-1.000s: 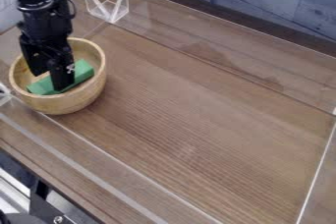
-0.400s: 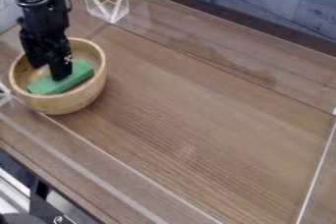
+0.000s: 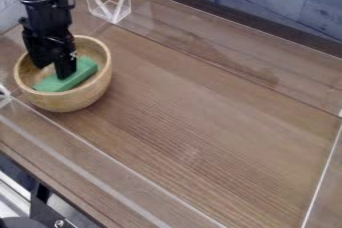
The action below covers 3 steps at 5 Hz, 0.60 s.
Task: Move green stick from inside the wooden bowl to the table next to it
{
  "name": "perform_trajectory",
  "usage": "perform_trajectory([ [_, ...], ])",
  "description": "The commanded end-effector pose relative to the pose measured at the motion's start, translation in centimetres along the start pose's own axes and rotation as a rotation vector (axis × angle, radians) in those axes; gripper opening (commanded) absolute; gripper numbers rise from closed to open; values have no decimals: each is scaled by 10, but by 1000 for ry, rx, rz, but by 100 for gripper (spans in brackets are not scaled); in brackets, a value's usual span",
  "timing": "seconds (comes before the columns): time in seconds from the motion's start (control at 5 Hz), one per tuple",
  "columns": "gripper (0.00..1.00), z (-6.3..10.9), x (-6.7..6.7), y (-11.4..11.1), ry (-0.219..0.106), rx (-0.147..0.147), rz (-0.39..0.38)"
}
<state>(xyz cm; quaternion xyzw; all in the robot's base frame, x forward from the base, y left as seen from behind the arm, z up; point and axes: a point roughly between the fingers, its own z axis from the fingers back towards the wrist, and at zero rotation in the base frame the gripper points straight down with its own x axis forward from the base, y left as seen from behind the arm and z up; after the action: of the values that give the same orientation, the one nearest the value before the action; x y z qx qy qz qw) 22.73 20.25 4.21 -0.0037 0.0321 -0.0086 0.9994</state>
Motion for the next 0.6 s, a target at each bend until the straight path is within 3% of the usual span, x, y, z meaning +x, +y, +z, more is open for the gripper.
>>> perform_trajectory([
  [0.0, 100, -7, -1, 7, -21, 10, 58],
  [0.4, 100, -33, 4, 17, -18, 3, -33],
])
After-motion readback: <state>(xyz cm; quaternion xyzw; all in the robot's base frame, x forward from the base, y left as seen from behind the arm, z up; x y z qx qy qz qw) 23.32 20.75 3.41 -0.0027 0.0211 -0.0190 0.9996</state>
